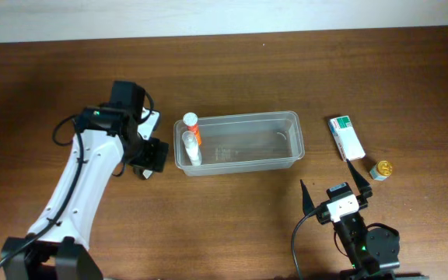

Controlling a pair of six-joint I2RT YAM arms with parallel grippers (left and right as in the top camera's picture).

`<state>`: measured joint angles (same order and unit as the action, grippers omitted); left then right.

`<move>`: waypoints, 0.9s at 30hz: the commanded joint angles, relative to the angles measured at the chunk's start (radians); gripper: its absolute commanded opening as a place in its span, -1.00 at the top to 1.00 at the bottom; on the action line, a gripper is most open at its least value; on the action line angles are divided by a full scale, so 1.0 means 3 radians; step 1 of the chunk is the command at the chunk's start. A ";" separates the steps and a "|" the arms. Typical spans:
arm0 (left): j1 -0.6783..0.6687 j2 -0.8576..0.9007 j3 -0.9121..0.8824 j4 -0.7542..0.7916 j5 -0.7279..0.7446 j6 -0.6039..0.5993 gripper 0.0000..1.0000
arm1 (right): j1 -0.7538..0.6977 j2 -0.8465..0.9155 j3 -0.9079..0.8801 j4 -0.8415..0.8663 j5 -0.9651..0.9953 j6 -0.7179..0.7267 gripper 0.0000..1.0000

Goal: Pack container
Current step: 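Open the left gripper and withdraw it left of the container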

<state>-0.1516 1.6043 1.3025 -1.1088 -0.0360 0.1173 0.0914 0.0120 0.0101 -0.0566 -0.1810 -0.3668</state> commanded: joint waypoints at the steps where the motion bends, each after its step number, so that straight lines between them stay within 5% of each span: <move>1: 0.0023 0.0039 -0.0150 0.0144 0.0051 0.0112 -0.85 | -0.0025 -0.0022 -0.0015 -0.0023 0.0020 0.0031 -0.97; 16: 0.0341 0.0371 -0.0254 0.0401 0.0319 0.0320 -0.96 | -0.0025 -0.0022 -0.0015 -0.0023 0.0020 0.0031 -0.97; 25: 0.0341 0.0512 -0.0254 0.0454 0.0387 0.0456 -0.79 | -0.0025 -0.0022 -0.0015 -0.0023 0.0020 0.0031 -0.97; 27: 0.0341 0.0512 -0.0254 0.0451 0.0383 0.0519 -0.61 | -0.0025 -0.0022 -0.0015 -0.0023 0.0020 0.0031 -0.97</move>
<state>-0.0521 1.7504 1.2339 -0.9771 0.0570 0.2287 0.0914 0.0120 0.0101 -0.0566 -0.1810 -0.3664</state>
